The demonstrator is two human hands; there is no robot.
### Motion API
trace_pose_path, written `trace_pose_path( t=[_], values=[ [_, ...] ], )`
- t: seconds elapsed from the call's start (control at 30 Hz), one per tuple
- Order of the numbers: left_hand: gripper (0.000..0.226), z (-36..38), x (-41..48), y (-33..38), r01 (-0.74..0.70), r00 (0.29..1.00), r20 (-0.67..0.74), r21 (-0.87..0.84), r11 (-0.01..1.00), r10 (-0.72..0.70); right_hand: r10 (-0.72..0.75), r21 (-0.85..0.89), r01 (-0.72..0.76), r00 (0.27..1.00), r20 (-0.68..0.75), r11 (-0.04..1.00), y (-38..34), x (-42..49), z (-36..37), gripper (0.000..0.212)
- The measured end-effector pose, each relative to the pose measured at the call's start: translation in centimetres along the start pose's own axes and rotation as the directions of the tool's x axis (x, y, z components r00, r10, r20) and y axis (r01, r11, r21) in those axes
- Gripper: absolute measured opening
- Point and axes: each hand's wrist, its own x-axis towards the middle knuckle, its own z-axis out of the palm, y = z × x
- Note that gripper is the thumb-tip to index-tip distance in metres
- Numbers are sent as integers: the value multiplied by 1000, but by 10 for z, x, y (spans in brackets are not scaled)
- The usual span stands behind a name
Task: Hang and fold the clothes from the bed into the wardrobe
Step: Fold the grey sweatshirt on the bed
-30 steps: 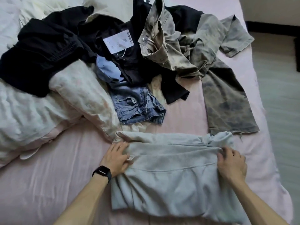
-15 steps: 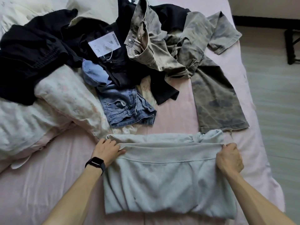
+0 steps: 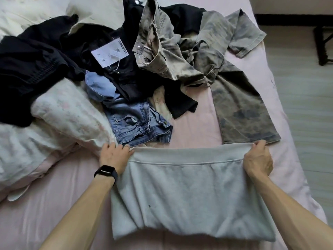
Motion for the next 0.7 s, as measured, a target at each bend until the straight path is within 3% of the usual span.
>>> trace_pose_path(
  t=[0.1,0.2,0.27,0.37,0.43,0.5,0.53,0.63,0.7],
  values=[
    [28,7,0,25,134,980,150,-21,991,-129,-43,-9,44,997,70,999,2,-3,8,19],
    [31,7,-15,61,209,977,19,-243,947,-211,-80,33,79,997,24,996,2,-23,10,35],
    [43,1,-34,88,137,971,-112,-463,876,-211,-235,-5,235,970,-62,972,1,-52,10,43],
    [62,-5,-85,138,-38,994,-109,-547,836,-27,-504,-65,503,864,-2,862,10,-122,23,53],
    [67,3,-123,167,-123,992,-68,-566,815,102,-675,-30,690,715,184,723,22,-176,39,59],
    [68,19,-146,174,-162,983,-9,-519,839,184,-755,-53,809,567,328,585,41,-200,53,63],
    [69,30,-148,167,-139,983,33,-499,856,179,-733,-94,804,577,360,587,50,-192,57,64],
    [68,64,-135,103,151,952,306,-391,908,-26,-366,-394,505,851,376,768,79,-132,50,65],
    [67,85,-130,53,190,918,390,-263,946,-76,-177,-509,368,906,384,778,97,-101,43,64]
  ],
)
